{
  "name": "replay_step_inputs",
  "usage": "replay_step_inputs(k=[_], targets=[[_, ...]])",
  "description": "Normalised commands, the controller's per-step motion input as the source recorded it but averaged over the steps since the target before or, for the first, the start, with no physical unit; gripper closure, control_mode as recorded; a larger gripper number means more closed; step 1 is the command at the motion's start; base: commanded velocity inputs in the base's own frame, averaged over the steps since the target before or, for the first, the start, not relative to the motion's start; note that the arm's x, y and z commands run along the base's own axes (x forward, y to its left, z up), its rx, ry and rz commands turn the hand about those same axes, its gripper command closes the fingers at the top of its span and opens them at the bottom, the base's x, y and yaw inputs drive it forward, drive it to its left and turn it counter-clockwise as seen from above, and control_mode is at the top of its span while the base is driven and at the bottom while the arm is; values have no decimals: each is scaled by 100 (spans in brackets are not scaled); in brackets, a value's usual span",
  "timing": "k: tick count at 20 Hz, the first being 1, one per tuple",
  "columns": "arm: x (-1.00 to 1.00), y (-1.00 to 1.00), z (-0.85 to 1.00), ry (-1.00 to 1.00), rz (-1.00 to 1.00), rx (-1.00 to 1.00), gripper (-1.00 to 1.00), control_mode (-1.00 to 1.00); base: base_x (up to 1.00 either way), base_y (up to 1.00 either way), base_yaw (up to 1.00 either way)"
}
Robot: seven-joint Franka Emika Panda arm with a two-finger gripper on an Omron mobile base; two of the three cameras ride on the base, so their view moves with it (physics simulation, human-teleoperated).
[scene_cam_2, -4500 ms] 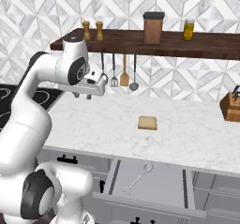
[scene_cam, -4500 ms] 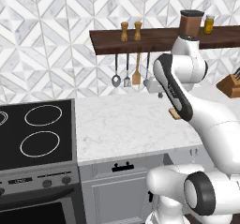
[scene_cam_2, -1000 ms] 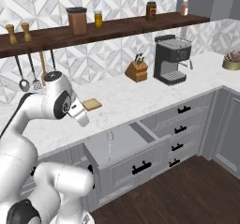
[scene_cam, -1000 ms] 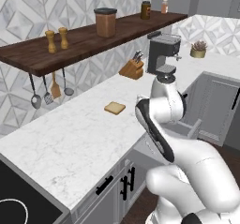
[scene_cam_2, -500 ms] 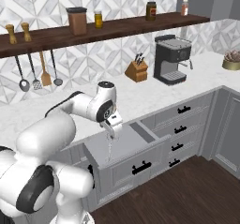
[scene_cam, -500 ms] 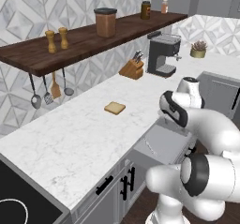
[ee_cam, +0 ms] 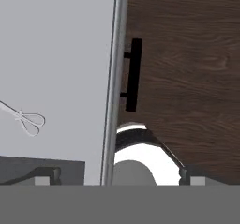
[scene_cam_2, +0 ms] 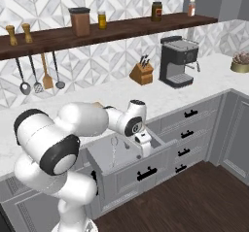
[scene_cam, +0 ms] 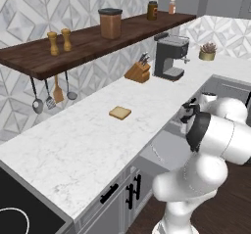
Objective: Pick the tongs from the drawer and place it on the counter.
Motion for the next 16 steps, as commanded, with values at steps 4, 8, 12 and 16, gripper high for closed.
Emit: replay_step_inputs(k=[4, 8, 12, 16], targets=[[39, -1, -53, 14, 0, 0, -100, -100, 0, 0, 0], [39, 0, -60, 15, 0, 0, -100, -100, 0, 0, 0], [48, 0, -60, 14, 0, 0, -100, -100, 0, 0, 0], [-3, -40, -69, 16, 0, 0, -100, -100, 0, 0, 0]])
